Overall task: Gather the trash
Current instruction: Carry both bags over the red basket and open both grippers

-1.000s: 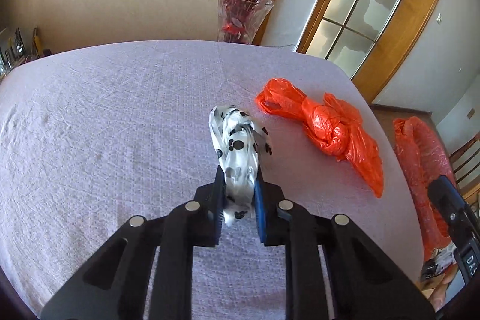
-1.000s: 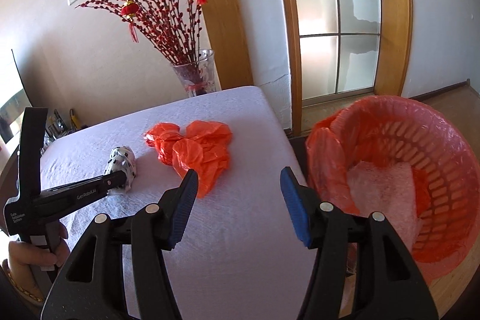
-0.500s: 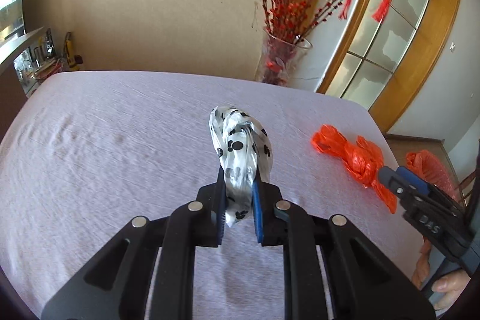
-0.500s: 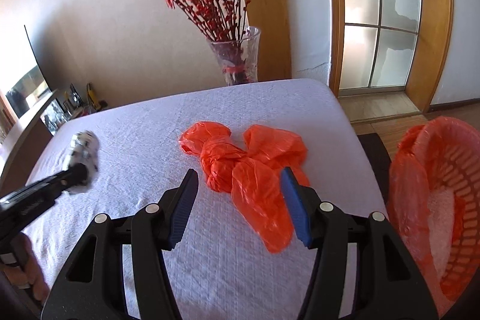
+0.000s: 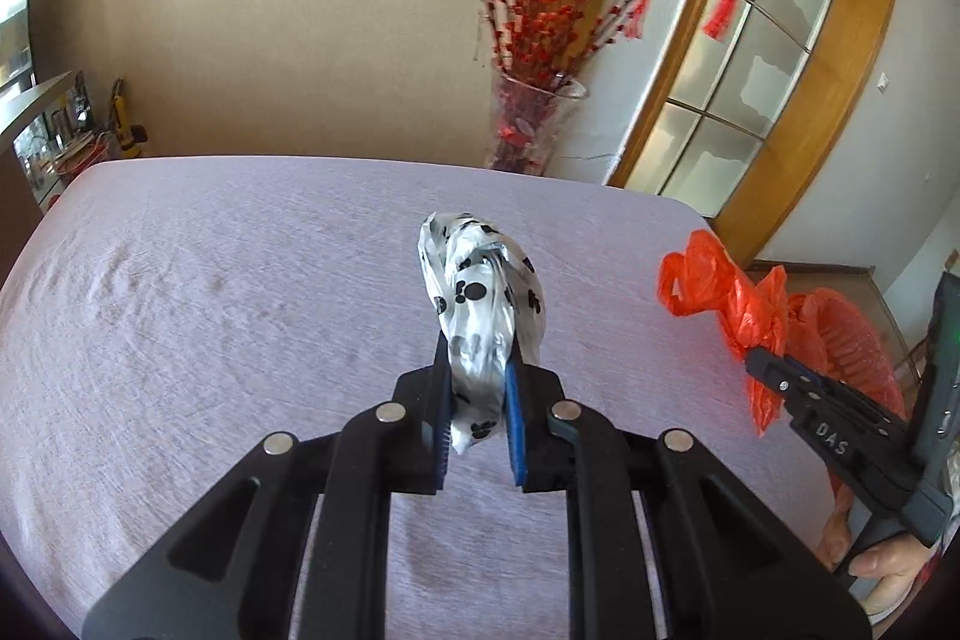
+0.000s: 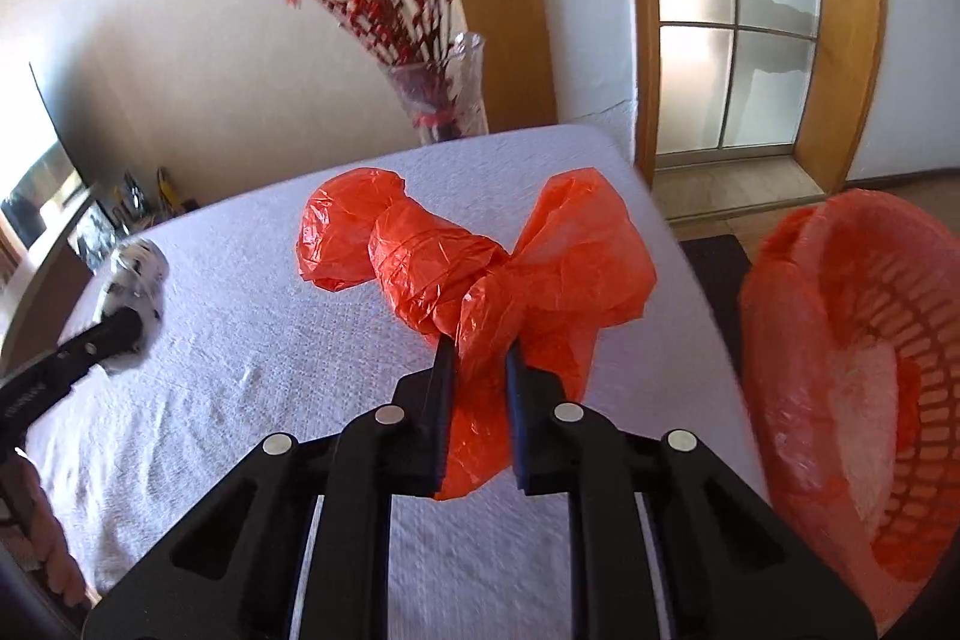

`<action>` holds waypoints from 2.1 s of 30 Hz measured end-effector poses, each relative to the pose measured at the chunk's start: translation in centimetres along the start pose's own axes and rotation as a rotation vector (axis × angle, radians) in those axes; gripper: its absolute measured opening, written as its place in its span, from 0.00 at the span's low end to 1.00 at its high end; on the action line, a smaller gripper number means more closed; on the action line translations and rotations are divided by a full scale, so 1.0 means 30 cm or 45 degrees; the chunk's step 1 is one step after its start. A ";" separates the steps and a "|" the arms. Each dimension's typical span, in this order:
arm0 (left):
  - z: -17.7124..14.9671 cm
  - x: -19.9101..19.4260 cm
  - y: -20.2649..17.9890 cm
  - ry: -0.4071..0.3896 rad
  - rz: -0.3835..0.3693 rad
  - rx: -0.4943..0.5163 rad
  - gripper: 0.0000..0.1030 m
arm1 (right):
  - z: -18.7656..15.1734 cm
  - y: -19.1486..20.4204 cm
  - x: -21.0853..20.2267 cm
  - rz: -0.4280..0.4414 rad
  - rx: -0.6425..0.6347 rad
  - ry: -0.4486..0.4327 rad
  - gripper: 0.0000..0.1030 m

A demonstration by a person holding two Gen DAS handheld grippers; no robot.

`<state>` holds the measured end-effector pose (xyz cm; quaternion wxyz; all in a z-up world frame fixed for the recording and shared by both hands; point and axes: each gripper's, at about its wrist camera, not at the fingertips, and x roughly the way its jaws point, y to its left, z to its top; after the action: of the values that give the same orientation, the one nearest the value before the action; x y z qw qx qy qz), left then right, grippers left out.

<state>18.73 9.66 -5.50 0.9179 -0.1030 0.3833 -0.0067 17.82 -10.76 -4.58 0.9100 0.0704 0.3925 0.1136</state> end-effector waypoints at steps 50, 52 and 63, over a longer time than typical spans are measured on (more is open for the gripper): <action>-0.127 0.085 -0.920 0.094 -0.673 0.515 0.16 | -0.120 -0.622 -0.553 -0.316 0.570 -0.502 0.17; -0.131 0.113 -0.953 0.118 -0.696 0.519 0.16 | -0.113 -0.639 -0.550 -0.302 0.589 -0.508 0.20; -0.164 0.228 -0.980 0.200 -0.671 0.473 0.45 | -0.145 -0.714 -0.552 -0.310 0.667 -0.516 0.55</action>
<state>22.05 -20.63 -7.96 0.8553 -0.0287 0.4054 -0.3215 6.87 -35.56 -0.63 0.9273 0.2753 0.2253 -0.1165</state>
